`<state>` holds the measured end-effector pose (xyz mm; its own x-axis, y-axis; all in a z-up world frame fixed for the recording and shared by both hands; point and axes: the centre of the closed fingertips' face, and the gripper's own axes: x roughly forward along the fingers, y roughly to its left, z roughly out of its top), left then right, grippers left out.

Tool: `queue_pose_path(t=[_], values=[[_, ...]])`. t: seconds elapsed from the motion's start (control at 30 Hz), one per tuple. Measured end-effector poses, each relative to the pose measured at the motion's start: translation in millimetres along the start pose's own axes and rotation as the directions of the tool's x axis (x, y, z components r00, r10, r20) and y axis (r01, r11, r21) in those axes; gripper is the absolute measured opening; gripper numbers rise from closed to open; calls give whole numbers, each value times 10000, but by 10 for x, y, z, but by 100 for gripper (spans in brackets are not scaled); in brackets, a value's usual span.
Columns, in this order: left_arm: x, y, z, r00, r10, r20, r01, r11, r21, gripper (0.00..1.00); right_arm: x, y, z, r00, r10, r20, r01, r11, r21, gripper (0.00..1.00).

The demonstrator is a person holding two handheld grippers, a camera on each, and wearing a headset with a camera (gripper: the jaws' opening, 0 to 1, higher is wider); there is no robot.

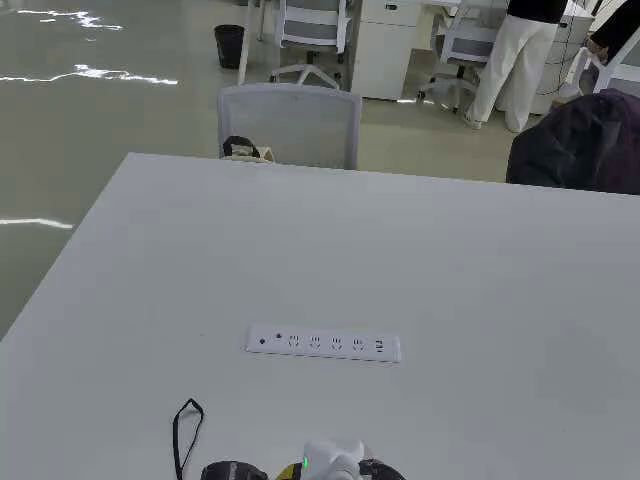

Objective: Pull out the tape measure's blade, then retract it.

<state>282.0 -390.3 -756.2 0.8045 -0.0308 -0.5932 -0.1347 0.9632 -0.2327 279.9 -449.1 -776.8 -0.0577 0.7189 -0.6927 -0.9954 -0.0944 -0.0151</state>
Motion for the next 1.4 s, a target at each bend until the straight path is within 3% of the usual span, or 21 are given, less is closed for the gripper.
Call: queue_pose_path(t=[0.3,0.5,0.67,0.83,1.4], values=[[-8,-27,7,10000,4,-24,-4,9999,119,57,54,7,-5,9996,215,-205,-219,9996,-198,13],[-22,-52,1,9999,-119,-72,121,9995,278,57,64,-6,-40,9990,14,-456,-30,9994,-348,13],[-16,-50,8,9999,-109,-85,110,9999,95,57,70,-30,-41,9992,-8,-411,-5,9995,-322,14],[-4,-50,-22,9998,-93,-186,102,9989,465,58,58,-25,-42,9989,-45,-459,33,9996,-275,14],[-10,-68,-12,9987,-449,-262,463,9972,589,58,7,8,-17,9996,-8,-285,12,9999,171,13]])
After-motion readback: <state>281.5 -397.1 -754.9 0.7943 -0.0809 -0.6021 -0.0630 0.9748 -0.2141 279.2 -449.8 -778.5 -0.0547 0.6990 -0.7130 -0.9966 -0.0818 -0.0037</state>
